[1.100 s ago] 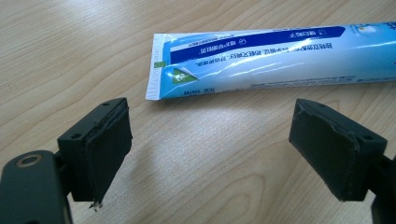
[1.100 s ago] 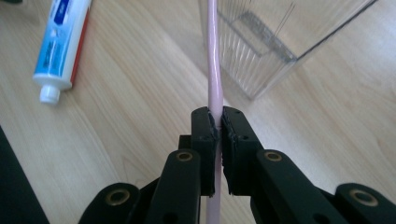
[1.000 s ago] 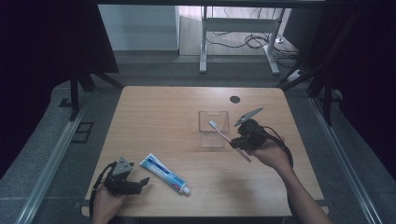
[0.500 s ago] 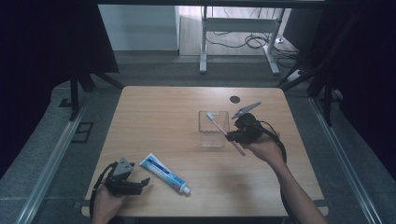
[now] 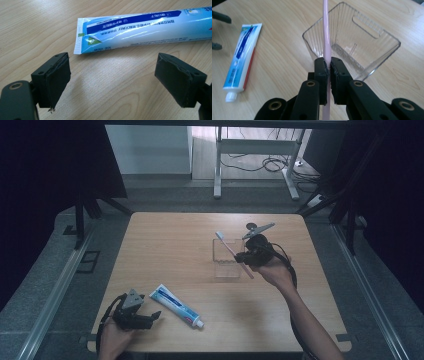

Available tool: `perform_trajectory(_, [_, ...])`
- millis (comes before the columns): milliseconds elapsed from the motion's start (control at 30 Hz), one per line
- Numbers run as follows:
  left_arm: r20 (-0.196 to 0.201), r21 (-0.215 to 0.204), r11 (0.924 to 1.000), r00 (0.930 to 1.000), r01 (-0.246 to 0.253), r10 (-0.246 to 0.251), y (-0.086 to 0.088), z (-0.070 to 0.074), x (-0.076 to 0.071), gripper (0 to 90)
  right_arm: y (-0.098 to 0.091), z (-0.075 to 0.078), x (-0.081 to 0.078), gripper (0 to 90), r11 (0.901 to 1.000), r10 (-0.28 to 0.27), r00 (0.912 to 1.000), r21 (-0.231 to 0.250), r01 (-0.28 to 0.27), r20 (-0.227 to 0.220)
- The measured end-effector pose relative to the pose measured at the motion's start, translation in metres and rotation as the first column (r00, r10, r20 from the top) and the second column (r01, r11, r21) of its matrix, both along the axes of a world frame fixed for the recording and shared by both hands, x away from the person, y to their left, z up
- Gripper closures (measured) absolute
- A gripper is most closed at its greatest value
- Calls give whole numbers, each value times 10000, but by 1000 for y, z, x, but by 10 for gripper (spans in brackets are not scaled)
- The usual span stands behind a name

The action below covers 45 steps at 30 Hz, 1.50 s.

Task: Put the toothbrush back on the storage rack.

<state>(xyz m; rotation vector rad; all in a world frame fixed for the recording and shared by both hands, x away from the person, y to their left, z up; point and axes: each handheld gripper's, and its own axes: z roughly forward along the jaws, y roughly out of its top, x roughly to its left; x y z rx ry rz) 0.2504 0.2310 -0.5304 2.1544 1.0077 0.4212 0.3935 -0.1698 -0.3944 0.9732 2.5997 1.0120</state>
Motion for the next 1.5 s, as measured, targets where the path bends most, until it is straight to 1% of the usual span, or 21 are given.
perform_trajectory(200, [-14, 76, 10000, 10000, 40, -40, 0, 0, 0, 135, 5, 0, 6, 839, 9996, -75, 9998, 283, 70, 168])
perform_trajectory(433, [-2, 82, 10000, 10000, 37, -37, 0, 0, 0, 134, 9, 1, 13, 839, 9988, -184, 9991, 465, 166, 383])
perform_trajectory(500, [23, 54, 10000, 10000, 17, -17, 0, 0, 0, 134, 11, 2, 16, 839, 9982, -277, 9983, 549, 248, 522])
perform_trajectory(567, [38, 65, 10000, 10000, 21, -21, 0, 0, 0, 134, 12, 2, 17, 838, 9979, -315, 9981, 582, 284, 529])
perform_trajectory(600, [32, 61, 10000, 10000, 20, -20, 0, 0, 0, 134, 13, 3, 18, 839, 9975, -370, 9975, 621, 333, 603])
perform_trajectory(1000, [-16, 115, 9999, 10000, 79, -79, 0, 0, 0, 135, 20, 8, 32, 838, 9954, -613, 9943, 784, 545, 869])
perform_trajectory(1233, [8, 165, 9998, 10000, 89, -90, -1, -1, 0, 135, 23, 10, 39, 838, 9949, -728, 9921, 776, 650, 1018])
perform_trajectory(1400, [42, 149, 9999, 10000, 88, -89, -1, 0, 0, 134, 24, 7, 43, 838, 9949, -749, 9915, 756, 671, 1063])
perform_trajectory(1500, [51, 41, 9999, 9999, 143, -143, -1, 0, 0, 134, 24, 0, 47, 838, 9950, -799, 9911, 683, 729, 1063])
